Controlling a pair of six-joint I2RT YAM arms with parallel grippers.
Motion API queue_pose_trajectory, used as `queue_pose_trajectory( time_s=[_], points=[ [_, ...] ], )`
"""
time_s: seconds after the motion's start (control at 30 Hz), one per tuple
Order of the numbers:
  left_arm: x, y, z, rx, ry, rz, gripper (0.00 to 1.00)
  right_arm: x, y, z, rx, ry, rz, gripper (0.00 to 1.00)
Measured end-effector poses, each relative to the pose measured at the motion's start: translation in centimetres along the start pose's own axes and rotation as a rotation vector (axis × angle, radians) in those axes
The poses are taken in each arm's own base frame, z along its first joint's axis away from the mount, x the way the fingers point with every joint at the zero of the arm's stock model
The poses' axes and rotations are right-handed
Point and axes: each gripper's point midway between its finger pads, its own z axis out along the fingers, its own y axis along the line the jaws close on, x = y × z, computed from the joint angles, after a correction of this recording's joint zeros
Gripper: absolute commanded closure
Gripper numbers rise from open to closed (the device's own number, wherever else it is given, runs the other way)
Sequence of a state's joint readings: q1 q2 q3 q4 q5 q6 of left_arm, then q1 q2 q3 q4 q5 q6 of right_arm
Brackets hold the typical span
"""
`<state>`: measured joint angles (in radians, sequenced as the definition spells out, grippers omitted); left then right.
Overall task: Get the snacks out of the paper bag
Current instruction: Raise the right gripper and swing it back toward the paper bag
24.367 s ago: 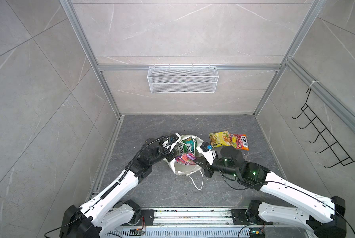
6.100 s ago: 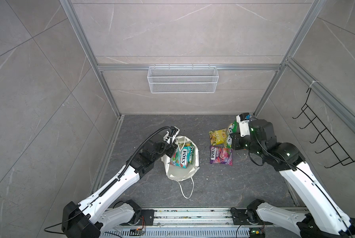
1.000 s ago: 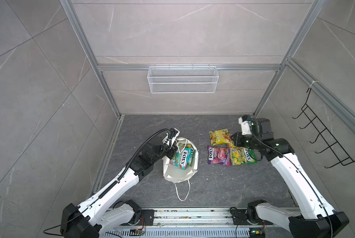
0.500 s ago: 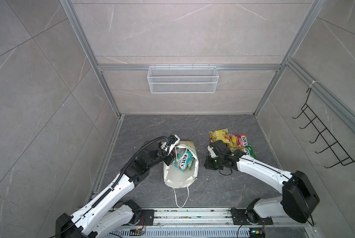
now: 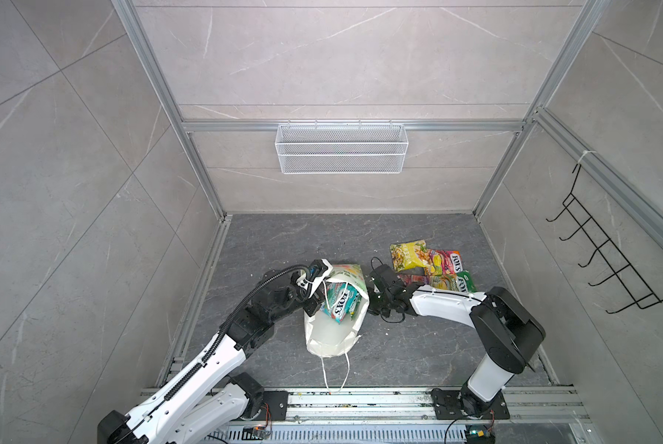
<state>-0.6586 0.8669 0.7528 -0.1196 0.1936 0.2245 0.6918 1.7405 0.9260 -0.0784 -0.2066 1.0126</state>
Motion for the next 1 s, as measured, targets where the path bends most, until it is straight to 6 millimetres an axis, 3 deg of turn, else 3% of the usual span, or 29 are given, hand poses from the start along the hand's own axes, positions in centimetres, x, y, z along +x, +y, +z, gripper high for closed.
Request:
queue_pose_trajectory(
  time_s=[0.33,0.73,1.0],
  points=[
    [1.0,0.2,0.1,-0.022,-0.005,0.002,1.00,-1.8,0.9,2.2,-0.050,-0.059,0.084,0.95],
    [2.7,1.3,0.3,-0.106,-0.011,0.001,1.00,-7.6,5.8,5.9,-0.171,-0.109,0.089,0.96],
    [3.3,1.2,0.8,-0.103,0.001,-0.011,1.00,-11.3,7.7,4.8,-0.202,-0.161,0.018,0.91]
  ],
)
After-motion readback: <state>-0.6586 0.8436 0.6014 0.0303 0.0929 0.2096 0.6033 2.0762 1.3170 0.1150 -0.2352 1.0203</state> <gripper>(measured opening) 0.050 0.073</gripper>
